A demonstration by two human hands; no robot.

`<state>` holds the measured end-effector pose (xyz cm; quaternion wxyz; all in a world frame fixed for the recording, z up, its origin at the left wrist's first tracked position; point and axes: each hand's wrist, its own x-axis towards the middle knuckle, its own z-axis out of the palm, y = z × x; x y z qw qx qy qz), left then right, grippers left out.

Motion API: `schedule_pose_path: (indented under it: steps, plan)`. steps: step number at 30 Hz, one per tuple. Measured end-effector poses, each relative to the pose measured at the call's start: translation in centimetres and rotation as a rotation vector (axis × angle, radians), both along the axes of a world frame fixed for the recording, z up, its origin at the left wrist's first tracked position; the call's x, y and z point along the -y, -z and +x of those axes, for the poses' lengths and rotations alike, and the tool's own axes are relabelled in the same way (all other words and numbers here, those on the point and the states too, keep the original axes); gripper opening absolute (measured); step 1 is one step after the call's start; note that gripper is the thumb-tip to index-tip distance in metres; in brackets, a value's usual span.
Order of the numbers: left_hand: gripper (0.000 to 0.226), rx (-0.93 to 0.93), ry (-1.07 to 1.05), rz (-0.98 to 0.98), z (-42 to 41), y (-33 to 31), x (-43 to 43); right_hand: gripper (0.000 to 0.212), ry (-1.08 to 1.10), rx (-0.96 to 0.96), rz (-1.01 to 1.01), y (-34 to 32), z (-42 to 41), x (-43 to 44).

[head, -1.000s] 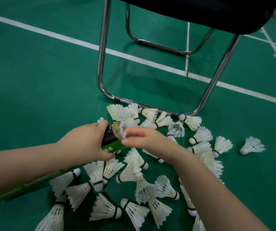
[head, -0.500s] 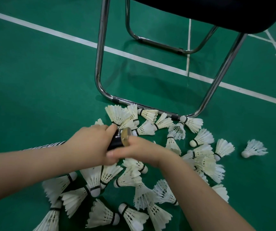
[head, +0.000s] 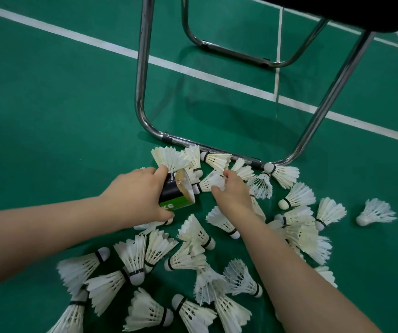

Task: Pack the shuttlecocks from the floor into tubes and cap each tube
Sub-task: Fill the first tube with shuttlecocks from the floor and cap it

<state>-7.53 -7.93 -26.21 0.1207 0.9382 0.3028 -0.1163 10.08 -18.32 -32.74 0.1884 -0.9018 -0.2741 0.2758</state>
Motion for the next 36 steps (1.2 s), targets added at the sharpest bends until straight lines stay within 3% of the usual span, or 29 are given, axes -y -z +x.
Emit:
schedule_pose_path:
  steps: [2, 6, 11, 14, 20, 26, 29, 34, 36]
  plan:
    - [0.053, -0.011, 0.003, -0.003, 0.2, 0.2, 0.1, 0.051, 0.042, -0.025, 0.005, 1.0, -0.1, 0.0]
    - [0.054, -0.023, 0.0, -0.01, 0.3, 0.4, 0.2, 0.03, 0.082, 0.007, 0.032, 0.6, 0.0, -0.1]
    - [0.056, -0.017, -0.016, -0.012, 0.2, 0.6, -0.2, 0.012, 0.238, -0.132, 0.375, -1.6, -0.4, 0.4]
    - [0.056, -0.012, -0.022, -0.022, 0.2, 0.5, -0.3, 0.027, 0.312, -0.146, 0.582, -3.1, -1.7, 1.3]
    - [0.058, 0.009, -0.023, -0.018, -0.3, -0.2, 0.2, 0.031, 0.253, -0.166, 0.797, -5.9, -5.0, 2.0]
    - [0.056, 0.066, -0.027, -0.025, 0.0, -2.0, 1.6, 0.038, -0.149, -0.313, 0.676, -7.5, -7.0, 2.6]
    - [0.056, 0.089, -0.031, -0.03, -0.1, -3.0, 2.2, 0.049, -0.19, -0.481, 0.657, -8.4, -7.0, 3.2]
    - [0.053, 0.07, 0.041, 0.014, -0.5, -3.4, 3.3, 0.024, -0.331, -0.73, 0.383, -10.0, -5.9, 3.5]
    - [0.055, 0.07, 0.087, 0.047, -0.5, -3.3, 3.6, 0.028, -0.427, -0.798, 0.279, -10.5, -5.8, 3.3]
